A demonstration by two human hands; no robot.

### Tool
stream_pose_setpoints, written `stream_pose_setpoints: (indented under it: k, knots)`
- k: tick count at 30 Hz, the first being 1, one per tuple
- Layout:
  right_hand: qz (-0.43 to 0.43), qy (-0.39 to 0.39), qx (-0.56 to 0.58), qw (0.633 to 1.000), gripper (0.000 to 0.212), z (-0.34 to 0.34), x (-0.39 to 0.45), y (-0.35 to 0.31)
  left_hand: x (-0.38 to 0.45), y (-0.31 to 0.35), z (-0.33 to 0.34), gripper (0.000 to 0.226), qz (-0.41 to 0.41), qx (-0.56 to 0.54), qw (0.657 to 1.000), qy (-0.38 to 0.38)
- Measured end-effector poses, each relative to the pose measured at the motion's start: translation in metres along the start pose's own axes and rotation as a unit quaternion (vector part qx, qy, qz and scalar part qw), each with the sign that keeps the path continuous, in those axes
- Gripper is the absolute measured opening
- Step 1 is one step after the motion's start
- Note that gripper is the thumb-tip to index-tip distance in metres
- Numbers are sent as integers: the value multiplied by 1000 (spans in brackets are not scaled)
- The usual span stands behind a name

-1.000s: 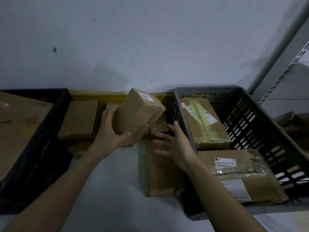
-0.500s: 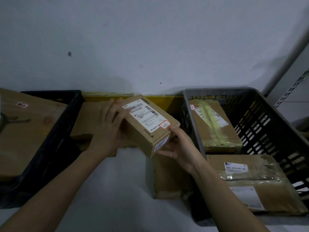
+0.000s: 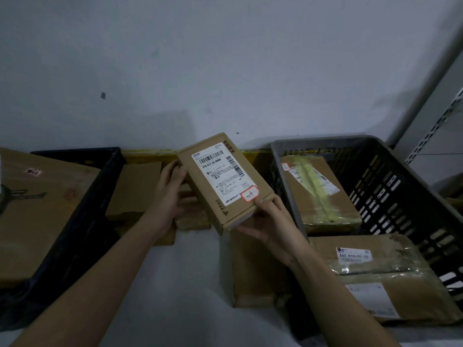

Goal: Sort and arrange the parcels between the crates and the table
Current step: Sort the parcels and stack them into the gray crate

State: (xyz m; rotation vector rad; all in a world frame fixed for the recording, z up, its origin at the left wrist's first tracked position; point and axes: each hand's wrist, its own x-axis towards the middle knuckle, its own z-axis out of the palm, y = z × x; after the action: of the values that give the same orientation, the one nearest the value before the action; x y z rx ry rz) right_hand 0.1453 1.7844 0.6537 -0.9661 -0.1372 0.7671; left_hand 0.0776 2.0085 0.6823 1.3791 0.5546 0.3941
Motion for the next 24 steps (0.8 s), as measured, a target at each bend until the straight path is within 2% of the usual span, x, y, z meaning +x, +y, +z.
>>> stream_pose_setpoints:
  k: [2,4,6,8,13,18,20,24]
  knots:
    - [2,4,-28,1000,61,0,-1,-1,0,6,4,43,22,17,1000,-1]
    - [-7,23,-103,994,60,2,-2,-3,-1,13,9,50,47,37,998,7]
    - [-38,51,-236,970,50,3,-3,-11,0,22,14,52,62,57,996,13]
    - [-75,80,-318,942,45,-2,-4,-28,2,31,24,55,66,73,995,12]
    - [-113,95,-256,955,35,-27,-16,-80,2,44,72,52,81,79,994,-16]
    - [-110,120,-278,947,36,-74,-36,-114,-8,42,146,48,85,77,992,-49]
    - [-120,143,-268,945,30,-96,-44,-126,-13,37,176,45,73,73,992,-67]
    - [-139,225,-237,935,24,-136,-58,-151,-20,9,228,56,67,116,981,-139]
